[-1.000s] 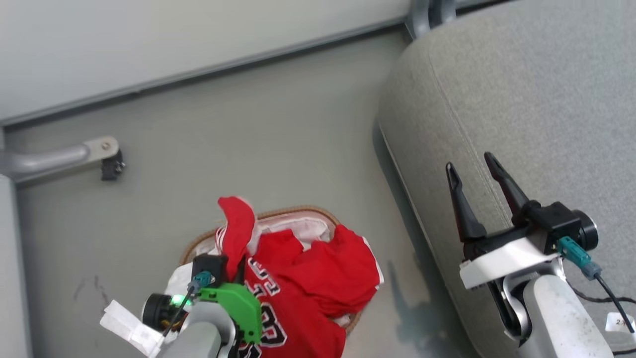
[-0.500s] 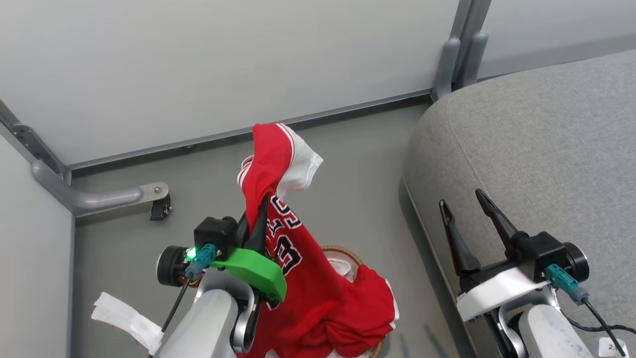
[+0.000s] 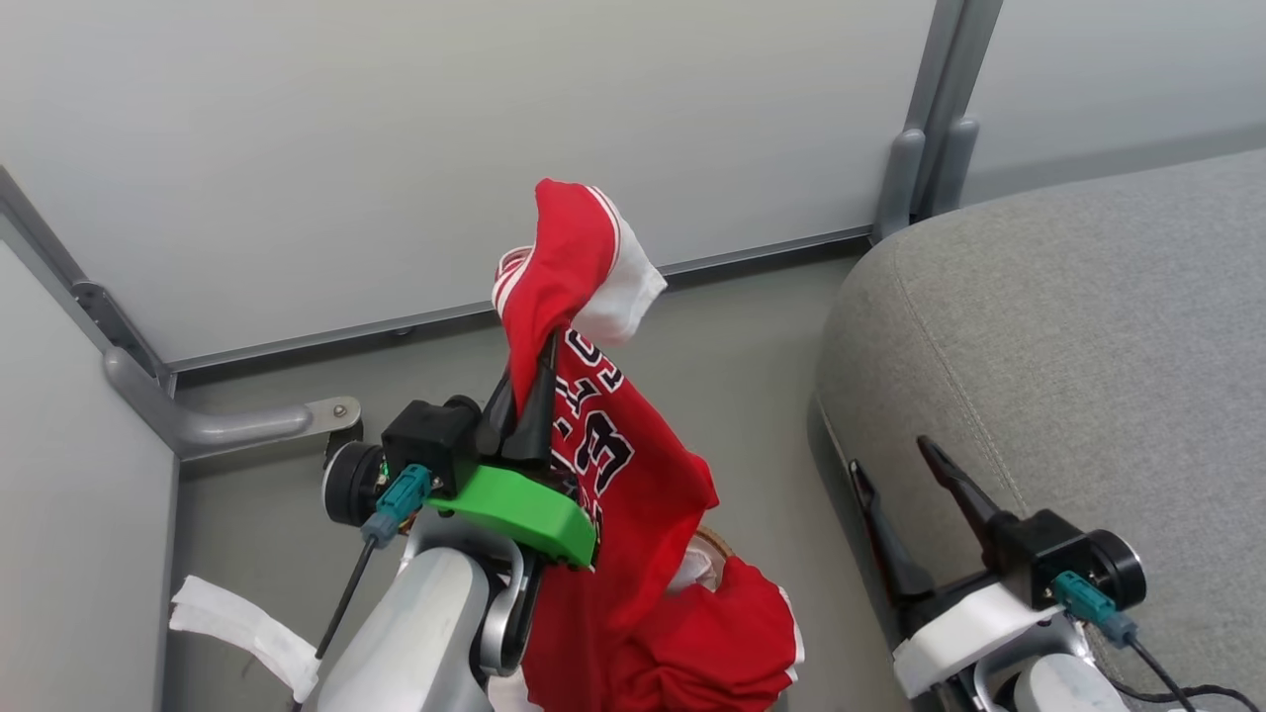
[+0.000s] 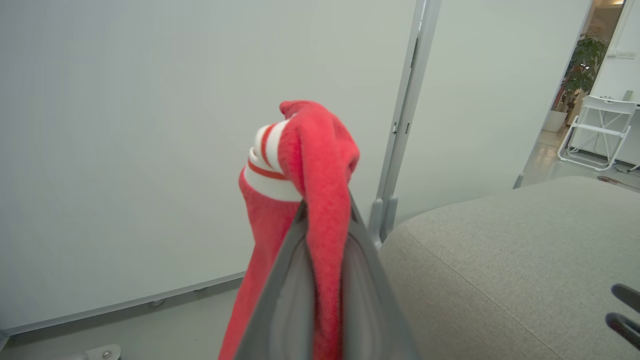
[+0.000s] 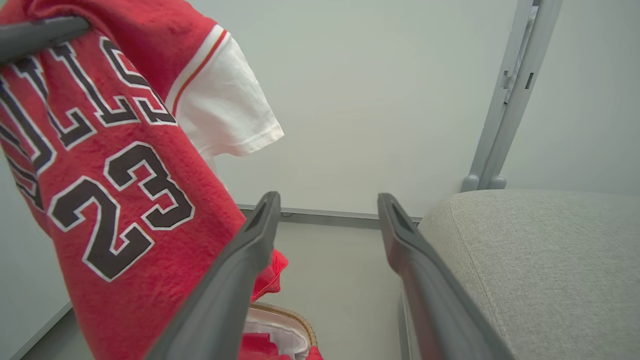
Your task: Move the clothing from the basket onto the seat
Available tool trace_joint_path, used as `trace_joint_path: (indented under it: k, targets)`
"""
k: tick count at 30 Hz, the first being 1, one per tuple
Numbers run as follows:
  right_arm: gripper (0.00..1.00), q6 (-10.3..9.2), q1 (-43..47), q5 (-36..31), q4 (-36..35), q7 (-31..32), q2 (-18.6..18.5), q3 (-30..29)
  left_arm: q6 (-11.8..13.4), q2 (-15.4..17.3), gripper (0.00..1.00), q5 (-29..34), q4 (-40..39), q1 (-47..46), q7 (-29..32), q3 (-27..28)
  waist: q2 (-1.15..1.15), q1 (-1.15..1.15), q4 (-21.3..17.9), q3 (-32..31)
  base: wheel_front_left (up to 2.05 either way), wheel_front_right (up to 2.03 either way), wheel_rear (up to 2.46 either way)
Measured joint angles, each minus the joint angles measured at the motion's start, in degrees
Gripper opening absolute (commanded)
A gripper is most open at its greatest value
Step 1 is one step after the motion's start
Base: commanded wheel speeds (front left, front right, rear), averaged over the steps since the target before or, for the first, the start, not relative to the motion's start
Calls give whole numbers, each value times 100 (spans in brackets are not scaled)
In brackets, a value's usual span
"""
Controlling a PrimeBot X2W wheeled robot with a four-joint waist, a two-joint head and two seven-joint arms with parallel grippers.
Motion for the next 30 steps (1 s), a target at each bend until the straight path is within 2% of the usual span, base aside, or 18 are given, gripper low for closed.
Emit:
trace_joint_path:
  k: [8,17,22,30]
  targets:
    - [100,2,-11,182,59,1,-69,1195,49,0,0,-234,-133,-60,0,-323,0,0,142,-34,0,0,0]
    - [100,2,-902,393,456,-4,59,2358,192,1,0,-483,-237,-205,0,-844,0,0,372,27,0,0,0]
    - [100,2,-1329,434,934,-9,171,2627,259,0,0,-686,-294,-391,0,-1209,0,0,545,97,0,0,0]
    - [100,2,-1579,463,1570,-9,227,2652,347,0,0,-851,-359,-653,0,-1673,0,0,764,222,0,0,0]
